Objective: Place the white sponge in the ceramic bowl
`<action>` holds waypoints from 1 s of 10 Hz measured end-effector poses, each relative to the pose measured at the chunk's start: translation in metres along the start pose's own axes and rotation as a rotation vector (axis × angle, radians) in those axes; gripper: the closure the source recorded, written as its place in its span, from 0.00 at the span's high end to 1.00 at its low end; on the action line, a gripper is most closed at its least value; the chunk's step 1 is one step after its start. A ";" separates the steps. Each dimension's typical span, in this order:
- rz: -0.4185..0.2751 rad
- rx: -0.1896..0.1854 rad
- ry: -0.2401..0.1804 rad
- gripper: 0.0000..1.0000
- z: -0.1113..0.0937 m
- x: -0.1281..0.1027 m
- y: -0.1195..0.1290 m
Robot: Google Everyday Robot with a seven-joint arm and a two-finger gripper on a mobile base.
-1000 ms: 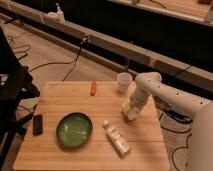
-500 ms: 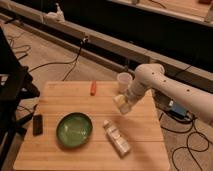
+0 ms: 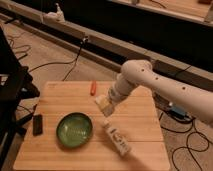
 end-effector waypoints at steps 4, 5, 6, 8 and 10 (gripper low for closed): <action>-0.049 -0.063 0.004 0.00 0.004 -0.007 0.035; -0.052 -0.065 0.005 0.00 0.005 -0.007 0.037; -0.049 -0.063 0.006 0.00 0.005 -0.007 0.035; -0.054 -0.050 0.035 0.00 0.015 -0.002 0.031; -0.087 -0.052 0.103 0.10 0.048 0.001 0.044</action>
